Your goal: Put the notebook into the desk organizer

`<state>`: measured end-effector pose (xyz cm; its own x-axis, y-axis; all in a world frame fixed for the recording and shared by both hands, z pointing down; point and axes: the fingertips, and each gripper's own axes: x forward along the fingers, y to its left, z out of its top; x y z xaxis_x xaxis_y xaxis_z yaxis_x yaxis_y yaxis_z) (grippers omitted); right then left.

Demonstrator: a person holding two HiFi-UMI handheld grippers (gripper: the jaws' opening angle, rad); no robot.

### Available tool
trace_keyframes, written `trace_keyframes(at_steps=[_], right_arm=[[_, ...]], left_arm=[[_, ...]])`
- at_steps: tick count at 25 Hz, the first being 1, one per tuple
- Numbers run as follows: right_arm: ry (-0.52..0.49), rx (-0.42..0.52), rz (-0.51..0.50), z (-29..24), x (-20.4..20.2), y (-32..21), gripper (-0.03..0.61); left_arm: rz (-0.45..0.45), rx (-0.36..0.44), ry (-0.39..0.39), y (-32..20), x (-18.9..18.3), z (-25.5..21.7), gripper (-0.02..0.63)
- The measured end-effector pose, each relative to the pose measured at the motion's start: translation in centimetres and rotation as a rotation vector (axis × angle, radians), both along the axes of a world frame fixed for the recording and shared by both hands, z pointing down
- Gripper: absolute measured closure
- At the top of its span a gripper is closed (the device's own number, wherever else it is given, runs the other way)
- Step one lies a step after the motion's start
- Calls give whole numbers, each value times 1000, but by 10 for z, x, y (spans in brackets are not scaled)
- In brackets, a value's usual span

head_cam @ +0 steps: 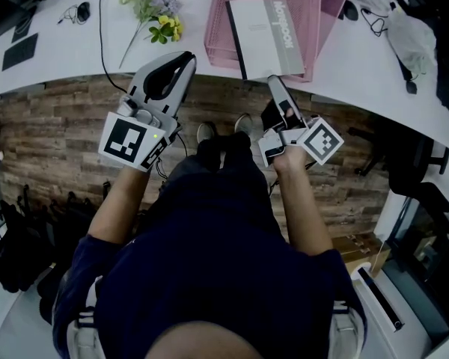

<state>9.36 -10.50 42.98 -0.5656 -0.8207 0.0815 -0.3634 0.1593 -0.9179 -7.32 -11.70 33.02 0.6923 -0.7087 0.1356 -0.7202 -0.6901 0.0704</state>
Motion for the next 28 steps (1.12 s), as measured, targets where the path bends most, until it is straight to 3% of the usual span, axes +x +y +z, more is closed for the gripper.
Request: trace_keyframes(at_steps=[17, 28], right_arm=[[60, 72, 8, -31, -3, 14, 456], [132, 190, -15, -69, -8, 8, 479]], left_arm=[[21, 40, 19, 8, -1, -16, 571], [9, 63, 30, 9, -5, -26, 571]])
